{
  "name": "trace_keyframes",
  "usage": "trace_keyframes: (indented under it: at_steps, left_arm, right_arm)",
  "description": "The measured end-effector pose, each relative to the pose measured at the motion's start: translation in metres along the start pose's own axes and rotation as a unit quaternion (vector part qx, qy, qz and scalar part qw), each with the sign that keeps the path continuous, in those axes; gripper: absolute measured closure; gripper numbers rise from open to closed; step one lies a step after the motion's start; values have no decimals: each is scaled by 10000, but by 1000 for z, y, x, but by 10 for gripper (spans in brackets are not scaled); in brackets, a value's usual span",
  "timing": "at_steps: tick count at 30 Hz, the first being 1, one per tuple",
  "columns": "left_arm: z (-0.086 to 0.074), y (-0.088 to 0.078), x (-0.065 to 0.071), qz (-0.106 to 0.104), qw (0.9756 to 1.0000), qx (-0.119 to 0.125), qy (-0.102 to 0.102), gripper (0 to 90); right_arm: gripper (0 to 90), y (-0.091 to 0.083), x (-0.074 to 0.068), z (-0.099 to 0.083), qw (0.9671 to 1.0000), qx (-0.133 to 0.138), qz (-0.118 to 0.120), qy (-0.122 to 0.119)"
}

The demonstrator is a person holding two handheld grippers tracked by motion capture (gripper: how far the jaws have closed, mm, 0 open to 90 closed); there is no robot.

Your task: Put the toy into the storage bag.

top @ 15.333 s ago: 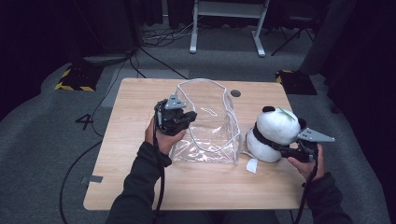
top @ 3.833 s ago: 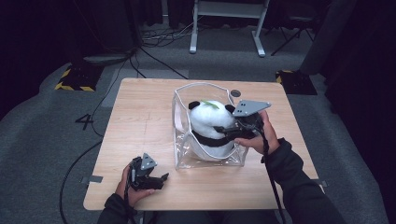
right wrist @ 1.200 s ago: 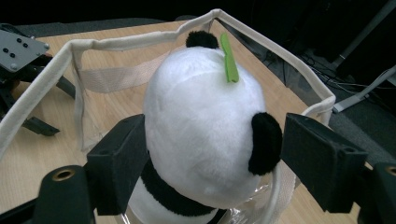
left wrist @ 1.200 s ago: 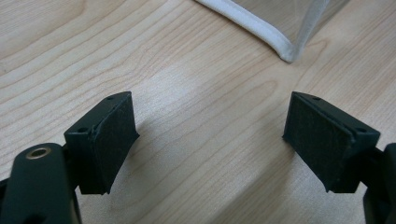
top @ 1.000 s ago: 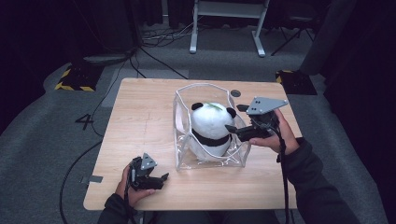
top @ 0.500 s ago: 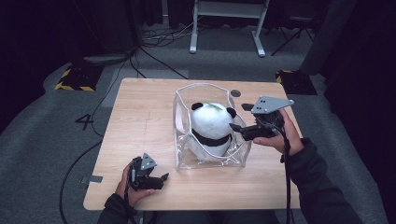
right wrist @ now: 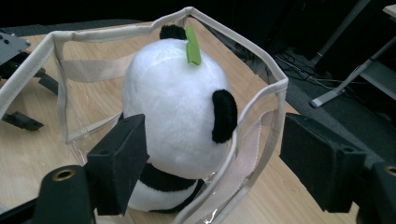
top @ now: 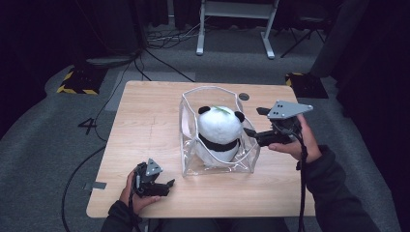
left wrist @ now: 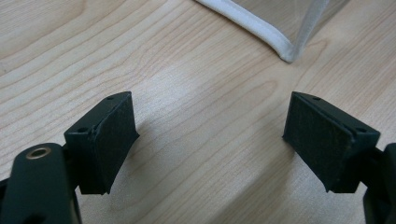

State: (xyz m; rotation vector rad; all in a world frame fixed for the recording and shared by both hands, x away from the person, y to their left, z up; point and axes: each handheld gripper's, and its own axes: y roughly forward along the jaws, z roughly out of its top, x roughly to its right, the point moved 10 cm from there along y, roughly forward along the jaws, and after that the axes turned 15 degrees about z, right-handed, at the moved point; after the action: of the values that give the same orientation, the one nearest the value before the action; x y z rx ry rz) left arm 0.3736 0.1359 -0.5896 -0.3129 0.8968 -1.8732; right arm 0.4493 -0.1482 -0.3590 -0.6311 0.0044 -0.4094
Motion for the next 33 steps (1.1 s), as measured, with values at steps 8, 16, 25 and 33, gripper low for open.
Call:
trace_keyframes:
  at_steps: [8, 16, 25, 33]
  left_arm:
    - [0, 0, 0, 0, 10000, 0, -1, 170]
    - [0, 0, 0, 1, 10000, 1, -2, 170]
    - [0, 0, 0, 0, 10000, 0, -2, 170]
    - [0, 0, 0, 2, 10000, 1, -3, 170]
  right_arm:
    - [232, -14, 6, -7, 9998, 33, -171, 109]
    - [229, -24, 9, -16, 9996, 21, -250, 159]
    - [228, -34, 12, -27, 9991, -14, -381, 194]
    - [228, -42, 12, -34, 9987, -50, -472, 195]
